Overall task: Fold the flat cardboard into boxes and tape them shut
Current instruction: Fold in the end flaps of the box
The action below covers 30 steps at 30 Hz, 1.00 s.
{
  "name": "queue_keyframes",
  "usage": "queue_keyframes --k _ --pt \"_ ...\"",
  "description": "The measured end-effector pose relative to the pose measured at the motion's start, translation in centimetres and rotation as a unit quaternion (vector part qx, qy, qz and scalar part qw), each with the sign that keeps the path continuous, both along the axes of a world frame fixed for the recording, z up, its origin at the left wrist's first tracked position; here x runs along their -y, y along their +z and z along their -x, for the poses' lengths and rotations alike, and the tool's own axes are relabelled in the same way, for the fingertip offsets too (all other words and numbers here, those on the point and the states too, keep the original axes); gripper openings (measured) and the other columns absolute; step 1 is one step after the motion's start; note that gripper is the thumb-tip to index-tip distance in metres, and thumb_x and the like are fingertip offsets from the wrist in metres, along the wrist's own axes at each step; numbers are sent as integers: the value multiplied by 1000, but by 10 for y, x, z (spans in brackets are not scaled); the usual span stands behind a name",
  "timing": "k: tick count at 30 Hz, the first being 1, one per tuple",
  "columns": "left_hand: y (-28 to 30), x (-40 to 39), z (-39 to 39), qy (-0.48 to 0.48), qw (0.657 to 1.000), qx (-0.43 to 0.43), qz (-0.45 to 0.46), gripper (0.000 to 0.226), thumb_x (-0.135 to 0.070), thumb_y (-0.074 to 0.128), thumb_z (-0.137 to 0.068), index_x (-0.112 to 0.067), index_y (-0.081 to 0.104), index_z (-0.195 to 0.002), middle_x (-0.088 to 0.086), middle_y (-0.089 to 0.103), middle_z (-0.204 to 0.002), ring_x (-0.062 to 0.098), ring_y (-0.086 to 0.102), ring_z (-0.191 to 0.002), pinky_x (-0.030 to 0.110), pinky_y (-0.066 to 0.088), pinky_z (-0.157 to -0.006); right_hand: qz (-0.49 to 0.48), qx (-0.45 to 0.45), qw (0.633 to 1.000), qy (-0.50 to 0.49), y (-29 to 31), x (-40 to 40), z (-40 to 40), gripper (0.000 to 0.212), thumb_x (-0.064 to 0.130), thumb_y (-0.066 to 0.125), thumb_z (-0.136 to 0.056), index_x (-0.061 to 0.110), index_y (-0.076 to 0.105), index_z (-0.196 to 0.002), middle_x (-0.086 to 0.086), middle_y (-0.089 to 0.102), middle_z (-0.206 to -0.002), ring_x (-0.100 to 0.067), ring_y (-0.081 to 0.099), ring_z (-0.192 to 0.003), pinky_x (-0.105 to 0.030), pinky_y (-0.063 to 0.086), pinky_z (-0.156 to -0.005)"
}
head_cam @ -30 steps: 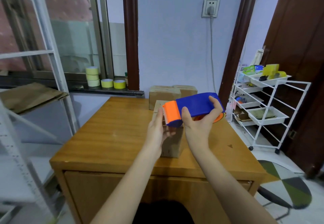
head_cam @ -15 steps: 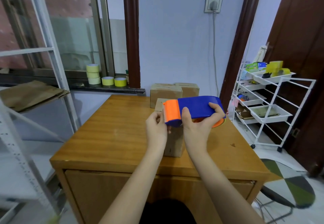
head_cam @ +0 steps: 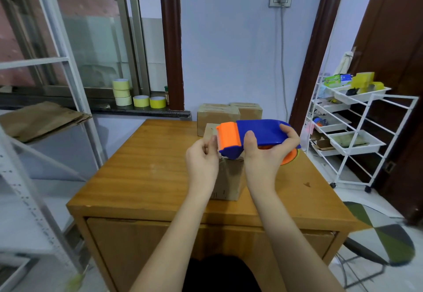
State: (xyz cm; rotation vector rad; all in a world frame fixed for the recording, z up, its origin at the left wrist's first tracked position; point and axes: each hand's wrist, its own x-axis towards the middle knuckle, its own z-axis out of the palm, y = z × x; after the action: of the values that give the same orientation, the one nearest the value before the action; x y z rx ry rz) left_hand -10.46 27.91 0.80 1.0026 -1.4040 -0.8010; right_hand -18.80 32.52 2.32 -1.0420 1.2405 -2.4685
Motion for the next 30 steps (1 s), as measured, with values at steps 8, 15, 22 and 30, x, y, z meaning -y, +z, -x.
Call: queue_keyframes --k 8,15,22,30 --pt "-4 9 -39 24 998 61 -17 39 -33 52 -96 -6 62 -70 9 61 -62 18 55 -56 31 47 -60 -29 -82 996 -20 2 -10 32 63 -6 67 -80 19 28 -122 15 35 -109 18 51 -84 -8 46 -64" --pt "8 16 -38 31 995 96 -2 46 -39 60 -91 -5 61 -60 5 60 -57 11 53 -56 21 41 -58 -20 -97 995 -26 -10 -11 33 71 -5 70 -79 22 24 -125 19 32 -114 20 49 -93 -8 47 -67" --pt "-7 21 -41 55 990 132 7 47 -38 55 -94 -4 55 -61 5 51 -57 15 46 -56 28 37 -58 6 -59 995 -82 -4 -11 46 73 -6 66 -79 13 22 -133 9 39 -115 11 55 -82 -10 46 -65" --pt "-5 46 -86 53 984 168 0 45 -45 58 -90 -10 64 -61 -1 60 -54 16 58 -62 31 45 -68 -59 -143 981 -116 -18 -26 84 79 -4 67 -80 30 16 -130 16 38 -108 11 55 -83 -11 48 -70"
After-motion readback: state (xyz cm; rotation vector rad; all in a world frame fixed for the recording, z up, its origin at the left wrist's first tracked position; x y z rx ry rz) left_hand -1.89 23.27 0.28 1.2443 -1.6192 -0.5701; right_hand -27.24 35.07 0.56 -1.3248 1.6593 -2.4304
